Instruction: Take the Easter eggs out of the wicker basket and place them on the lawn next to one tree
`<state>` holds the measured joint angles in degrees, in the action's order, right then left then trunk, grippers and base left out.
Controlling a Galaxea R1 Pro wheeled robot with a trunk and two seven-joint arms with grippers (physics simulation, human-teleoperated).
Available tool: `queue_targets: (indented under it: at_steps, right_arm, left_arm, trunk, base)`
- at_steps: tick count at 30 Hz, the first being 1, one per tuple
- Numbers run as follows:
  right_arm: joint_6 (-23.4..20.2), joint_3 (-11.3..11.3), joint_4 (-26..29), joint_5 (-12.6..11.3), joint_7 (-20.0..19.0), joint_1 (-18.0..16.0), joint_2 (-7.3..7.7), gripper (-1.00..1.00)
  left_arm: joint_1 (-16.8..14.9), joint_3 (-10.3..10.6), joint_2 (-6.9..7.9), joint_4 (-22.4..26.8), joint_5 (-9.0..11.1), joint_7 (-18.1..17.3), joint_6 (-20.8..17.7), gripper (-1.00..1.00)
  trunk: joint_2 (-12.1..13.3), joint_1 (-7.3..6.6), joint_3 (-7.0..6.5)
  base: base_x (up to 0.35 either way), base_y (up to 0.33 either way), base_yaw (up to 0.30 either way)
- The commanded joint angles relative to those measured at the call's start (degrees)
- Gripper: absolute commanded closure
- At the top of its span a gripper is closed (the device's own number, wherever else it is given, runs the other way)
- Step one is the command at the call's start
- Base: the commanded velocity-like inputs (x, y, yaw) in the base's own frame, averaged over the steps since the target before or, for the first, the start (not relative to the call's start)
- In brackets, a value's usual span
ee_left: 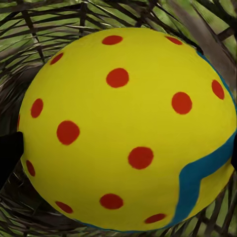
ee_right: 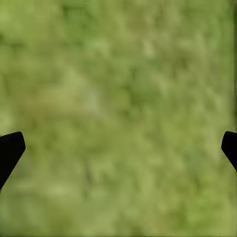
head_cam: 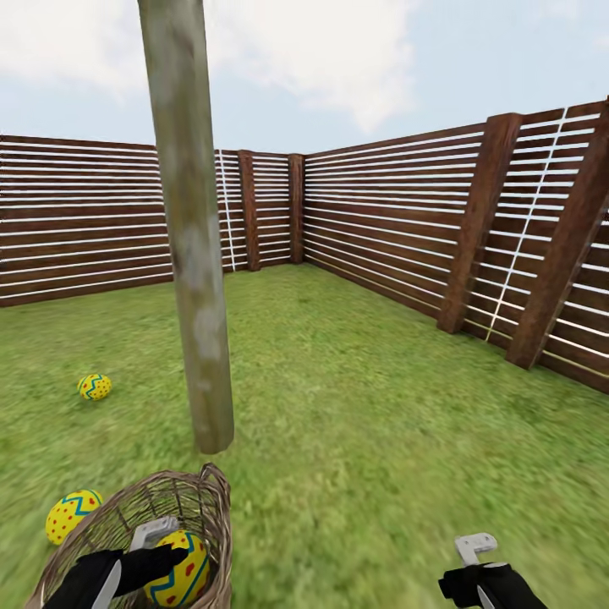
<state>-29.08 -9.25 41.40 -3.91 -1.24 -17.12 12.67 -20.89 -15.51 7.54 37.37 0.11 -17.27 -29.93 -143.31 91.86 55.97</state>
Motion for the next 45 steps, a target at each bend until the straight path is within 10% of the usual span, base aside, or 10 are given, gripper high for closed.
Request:
queue_targets:
  at_steps: [1, 45]
  right_arm:
    - [-0.27, -0.24, 0.09, -0.39, 0.14, -0.02, 0.07, -1.00]
    - [-0.30, -0.24, 0.09, -0.36, 0.19, -0.02, 0.07, -1.00]
  left_arm:
    - [-0.03, -0.23, -0.06, 0.07, -0.02, -0.31, -0.40, 1.00]
    - [-0.03, -0.22, -1.30, 0.07, -0.29, -0.22, -0.40, 1.00]
  trunk:
    - [-0.01, -0.04, -0.17]
    - [15.31, -8.54, -8.25]
  base:
    - [0.000, 0.000, 0.000]
    - [-0.003, 0.001, 0.050]
